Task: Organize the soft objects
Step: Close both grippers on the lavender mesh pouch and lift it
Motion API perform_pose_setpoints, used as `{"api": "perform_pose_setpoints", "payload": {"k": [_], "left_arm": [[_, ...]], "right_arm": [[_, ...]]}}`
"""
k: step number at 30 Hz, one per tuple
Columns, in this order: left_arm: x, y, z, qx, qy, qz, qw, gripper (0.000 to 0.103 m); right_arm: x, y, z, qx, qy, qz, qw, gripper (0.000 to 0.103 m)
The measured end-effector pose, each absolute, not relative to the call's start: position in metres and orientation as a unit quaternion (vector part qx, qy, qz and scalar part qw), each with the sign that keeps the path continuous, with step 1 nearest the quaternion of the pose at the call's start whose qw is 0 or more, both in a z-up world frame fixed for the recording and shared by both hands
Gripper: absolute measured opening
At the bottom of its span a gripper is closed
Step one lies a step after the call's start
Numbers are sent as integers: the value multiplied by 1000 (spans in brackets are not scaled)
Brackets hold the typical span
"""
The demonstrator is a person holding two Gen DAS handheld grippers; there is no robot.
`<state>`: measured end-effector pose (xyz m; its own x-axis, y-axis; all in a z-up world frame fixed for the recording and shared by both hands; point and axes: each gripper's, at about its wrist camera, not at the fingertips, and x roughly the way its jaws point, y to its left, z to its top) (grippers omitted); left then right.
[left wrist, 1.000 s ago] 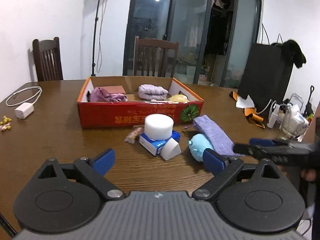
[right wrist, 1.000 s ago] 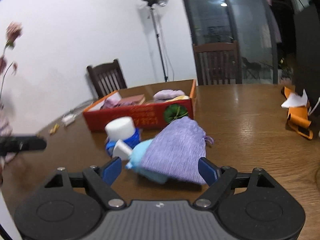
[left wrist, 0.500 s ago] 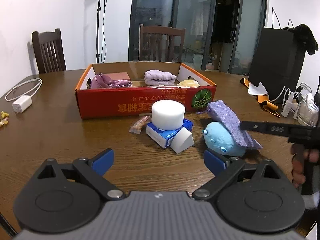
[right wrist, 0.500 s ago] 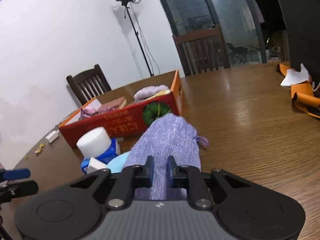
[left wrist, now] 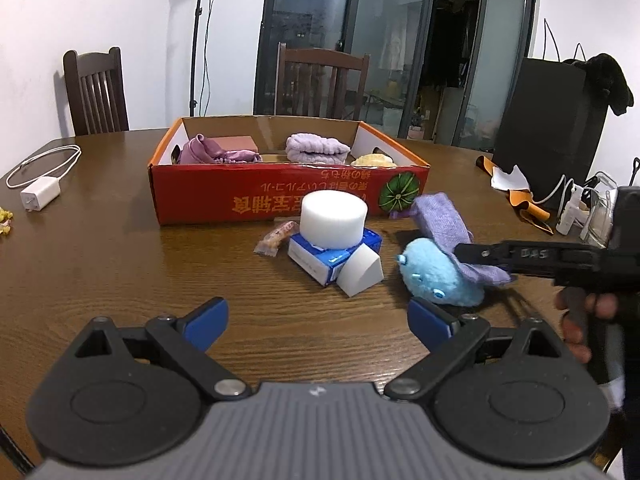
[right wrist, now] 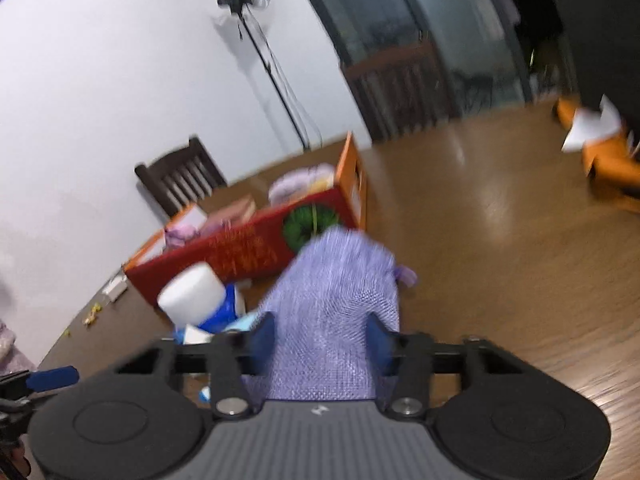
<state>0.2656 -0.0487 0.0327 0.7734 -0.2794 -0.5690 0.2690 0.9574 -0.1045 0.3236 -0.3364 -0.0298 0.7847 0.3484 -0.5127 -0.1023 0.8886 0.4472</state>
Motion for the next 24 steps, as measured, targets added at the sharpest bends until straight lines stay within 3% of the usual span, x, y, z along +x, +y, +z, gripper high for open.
{"api": "perform_pose_setpoints", "payload": {"k": [1,2,6,14,19,24], "left_arm": [[264,-48,33,-9,302,-147,942,98],[263,-47,33,-10,302,-147,942,98],[262,-45,33,-13,303,-142,942,98],[257,-33,41,-36,282,-138,949,98],[256,-12,45,-79,268,-123,952,98],[254,-8,35,-104,270,-162,943,97]], "right_arm": [[323,-336,-30,206,301,123,923,27],[322,-336,-28,207,298,129,923,9],[306,-334,-6,177,266,112,941,4],[248,-312,49,114,198,187,955,3],[224,-257,32,25,265,323,908,4],[225,-251,5,-6,314,256,914,21]]}}
